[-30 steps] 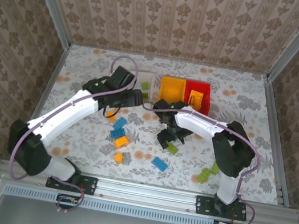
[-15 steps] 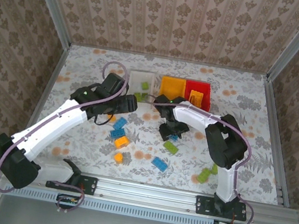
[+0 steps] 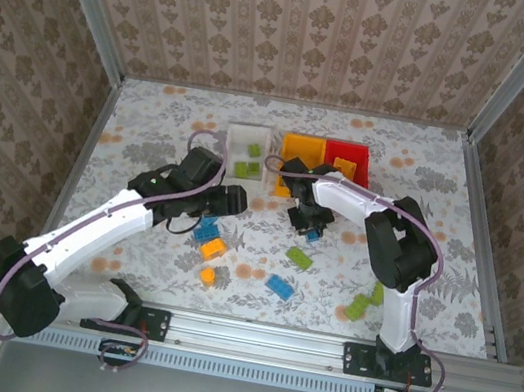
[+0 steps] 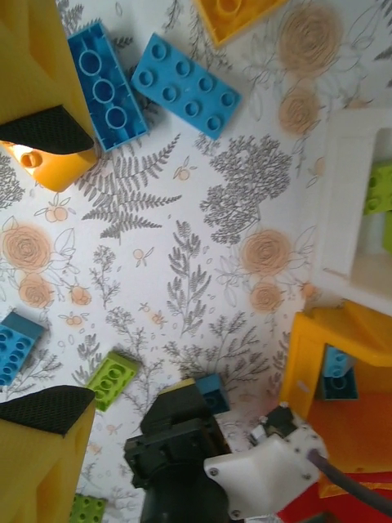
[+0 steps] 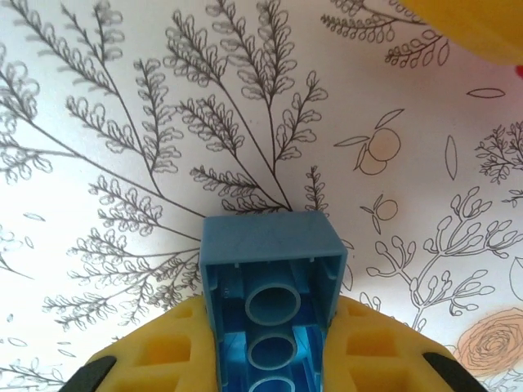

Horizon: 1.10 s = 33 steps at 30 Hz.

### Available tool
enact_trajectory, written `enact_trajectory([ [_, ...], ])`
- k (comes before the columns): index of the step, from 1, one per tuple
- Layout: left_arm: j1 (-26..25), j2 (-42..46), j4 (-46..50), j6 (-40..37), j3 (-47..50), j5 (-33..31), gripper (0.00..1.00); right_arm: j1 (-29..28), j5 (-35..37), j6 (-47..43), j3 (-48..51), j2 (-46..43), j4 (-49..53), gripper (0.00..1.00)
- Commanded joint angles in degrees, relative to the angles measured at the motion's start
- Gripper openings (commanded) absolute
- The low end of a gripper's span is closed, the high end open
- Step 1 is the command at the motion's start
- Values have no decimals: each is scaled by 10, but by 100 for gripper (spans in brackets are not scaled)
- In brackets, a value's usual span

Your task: Sort the legos into containers by color

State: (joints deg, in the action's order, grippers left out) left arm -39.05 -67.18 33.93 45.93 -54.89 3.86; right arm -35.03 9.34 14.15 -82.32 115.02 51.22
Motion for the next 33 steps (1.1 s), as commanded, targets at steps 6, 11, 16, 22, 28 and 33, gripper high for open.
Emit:
enact_trajectory([
  [6, -6, 22, -98, -6, 2, 24, 80, 14, -71, 94, -105, -59, 12, 20],
  [11, -7, -32, -113, -35, -49, 20, 79, 49, -120, 144, -247, 42, 31, 19],
  [16, -11, -70, -123, -59, -91, 15, 79, 90, -154, 177, -350, 122, 35, 19],
  [22, -14, -93, -103, -73, -120, 2, 79, 103, -173, 187, -449, 199, 61, 23],
  [28, -10, -93, -32, -72, -134, -43, 79, 105, -173, 196, -467, 213, 73, 39],
  [33, -9, -88, -13, -69, -132, -54, 79, 105, -166, 197, -467, 195, 77, 50],
])
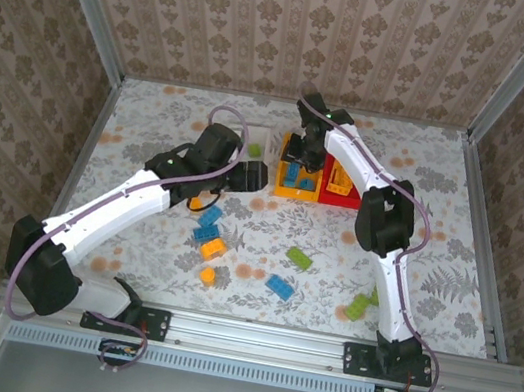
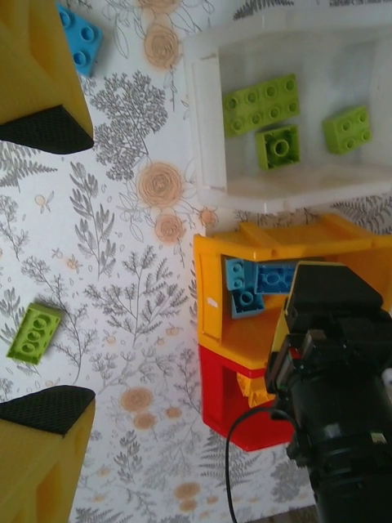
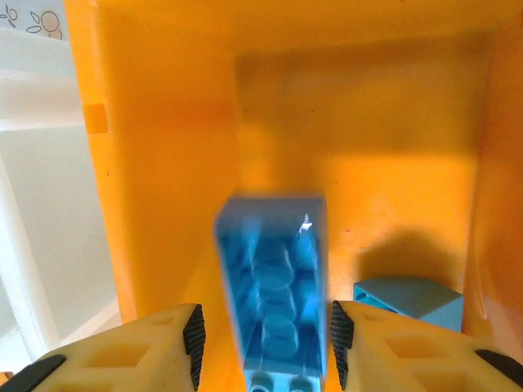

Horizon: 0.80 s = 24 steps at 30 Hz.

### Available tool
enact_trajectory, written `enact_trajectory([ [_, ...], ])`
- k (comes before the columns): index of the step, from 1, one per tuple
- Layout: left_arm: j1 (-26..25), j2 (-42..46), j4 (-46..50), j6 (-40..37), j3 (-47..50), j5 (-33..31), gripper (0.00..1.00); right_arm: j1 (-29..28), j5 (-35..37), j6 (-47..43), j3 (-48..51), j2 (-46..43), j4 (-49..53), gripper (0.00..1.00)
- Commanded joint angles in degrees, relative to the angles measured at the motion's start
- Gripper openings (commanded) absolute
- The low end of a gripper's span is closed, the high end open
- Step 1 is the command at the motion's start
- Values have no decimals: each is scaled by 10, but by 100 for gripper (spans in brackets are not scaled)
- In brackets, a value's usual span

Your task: Sort the legos into containers by color

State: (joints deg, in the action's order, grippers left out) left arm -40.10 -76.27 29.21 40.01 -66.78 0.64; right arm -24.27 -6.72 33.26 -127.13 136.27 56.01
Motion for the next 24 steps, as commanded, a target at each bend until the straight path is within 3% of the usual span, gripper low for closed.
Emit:
enact_trajectory([
  [1, 3, 3, 36, -10, -13, -23, 79, -3, -4, 6, -19, -23, 29, 51],
  [11, 14, 14, 70, -26, -17, -32, 78, -7, 22, 3, 30, -129, 9, 51],
  [24, 14, 49, 186, -80, 29, -25, 76, -72, 27, -71, 433, -457, -143, 52],
])
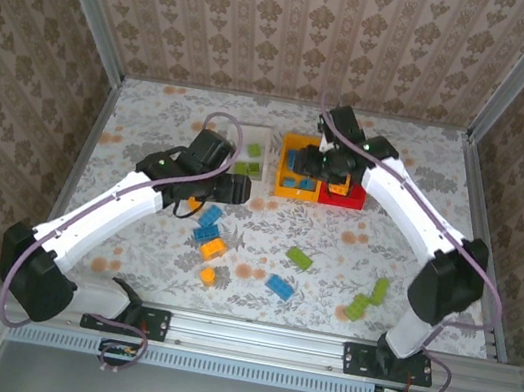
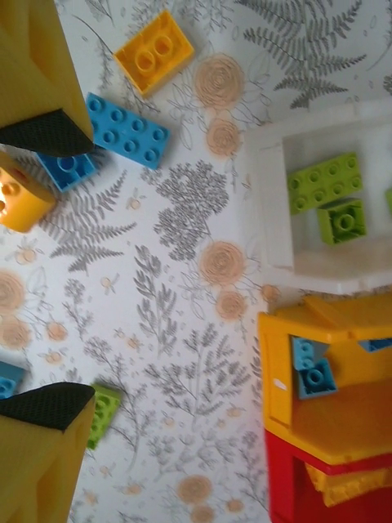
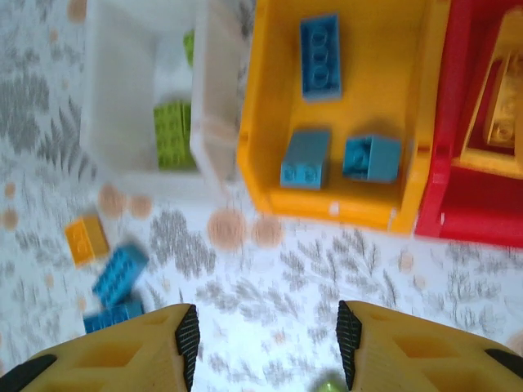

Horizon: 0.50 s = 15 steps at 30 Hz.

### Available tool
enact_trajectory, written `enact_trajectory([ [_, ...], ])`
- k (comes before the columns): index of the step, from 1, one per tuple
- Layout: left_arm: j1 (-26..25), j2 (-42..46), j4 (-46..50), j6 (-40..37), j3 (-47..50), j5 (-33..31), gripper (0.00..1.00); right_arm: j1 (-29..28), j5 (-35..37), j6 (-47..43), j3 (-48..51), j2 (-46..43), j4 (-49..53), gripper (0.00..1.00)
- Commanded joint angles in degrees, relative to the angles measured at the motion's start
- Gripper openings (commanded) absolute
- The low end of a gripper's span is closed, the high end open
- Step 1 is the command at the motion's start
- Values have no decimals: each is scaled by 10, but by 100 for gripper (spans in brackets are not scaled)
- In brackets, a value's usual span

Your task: Sort the legos into containers by color

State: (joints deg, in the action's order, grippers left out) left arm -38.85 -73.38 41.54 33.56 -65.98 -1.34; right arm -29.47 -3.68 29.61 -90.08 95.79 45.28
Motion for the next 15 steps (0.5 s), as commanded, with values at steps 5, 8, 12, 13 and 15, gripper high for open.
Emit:
enact_trajectory([
  [5, -19, 45, 108, 41, 77, -6, 76, -78, -60, -67, 196, -130, -40, 57],
  [8, -60, 44, 111, 39, 98, -8, 77, -126, -55, -75, 259, -181, -43, 60],
  [12, -143, 22, 34, -59, 98, 6, 76, -133, -20, -37, 311, -236, -31, 60],
  [13, -159, 9, 14, -92, 91, 10, 76, -127, -11, -33, 317, -250, -26, 61],
  [15, -186, -35, -15, -169, 69, 12, 76, -109, 25, -22, 319, -293, -7, 62],
])
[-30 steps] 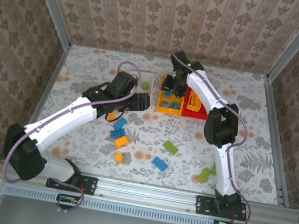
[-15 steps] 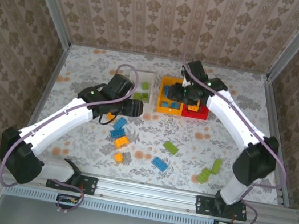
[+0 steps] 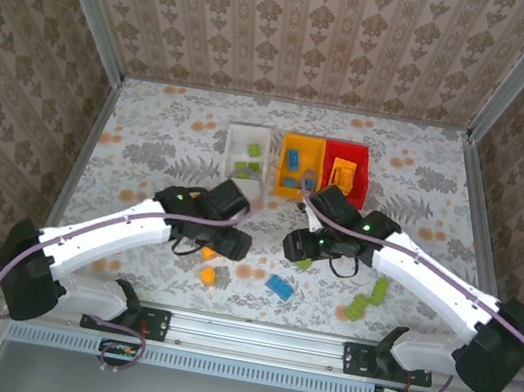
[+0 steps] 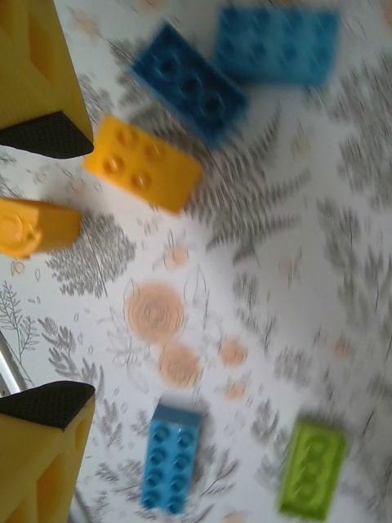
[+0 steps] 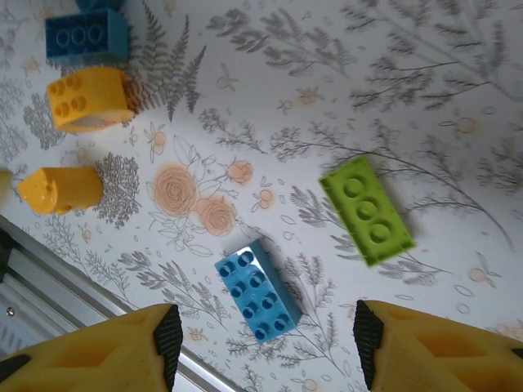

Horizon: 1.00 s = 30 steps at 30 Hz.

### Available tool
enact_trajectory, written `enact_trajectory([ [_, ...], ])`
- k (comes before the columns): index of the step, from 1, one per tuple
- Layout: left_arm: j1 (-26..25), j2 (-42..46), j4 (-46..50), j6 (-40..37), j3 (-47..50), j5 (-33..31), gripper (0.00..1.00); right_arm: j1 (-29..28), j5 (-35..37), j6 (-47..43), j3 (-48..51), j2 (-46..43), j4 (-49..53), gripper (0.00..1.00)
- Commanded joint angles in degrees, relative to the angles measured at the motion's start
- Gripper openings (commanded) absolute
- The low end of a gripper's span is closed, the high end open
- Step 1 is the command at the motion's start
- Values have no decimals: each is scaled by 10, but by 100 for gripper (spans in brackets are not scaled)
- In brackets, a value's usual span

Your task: Sort the legos into containers by color

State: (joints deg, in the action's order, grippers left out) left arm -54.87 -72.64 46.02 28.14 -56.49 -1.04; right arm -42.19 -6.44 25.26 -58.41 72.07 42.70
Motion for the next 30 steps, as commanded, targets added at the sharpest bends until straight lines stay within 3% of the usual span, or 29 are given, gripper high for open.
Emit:
enact_trajectory([
  [1, -33, -65, -67, -146, -38, 7, 77, 30, 70, 27, 0, -71, 30, 64],
  [4, -45, -127, -121, -254, -63, 5, 77, 90, 90, 51, -11, -128, 59, 66],
  [8, -52, -174, -235, -414, -59, 38, 81, 168, 63, 78, -29, -193, 82, 69],
  [14, -48, -232, -317, -570, -67, 120, 85, 193, 52, 88, -96, -217, 144, 70],
  [22, -46, -308, -355, -641, -88, 140, 87, 200, 59, 94, -127, -241, 201, 70],
  [30, -43, -361, -319, -654, -130, 145, 84, 200, 54, 115, -117, -254, 210, 70],
])
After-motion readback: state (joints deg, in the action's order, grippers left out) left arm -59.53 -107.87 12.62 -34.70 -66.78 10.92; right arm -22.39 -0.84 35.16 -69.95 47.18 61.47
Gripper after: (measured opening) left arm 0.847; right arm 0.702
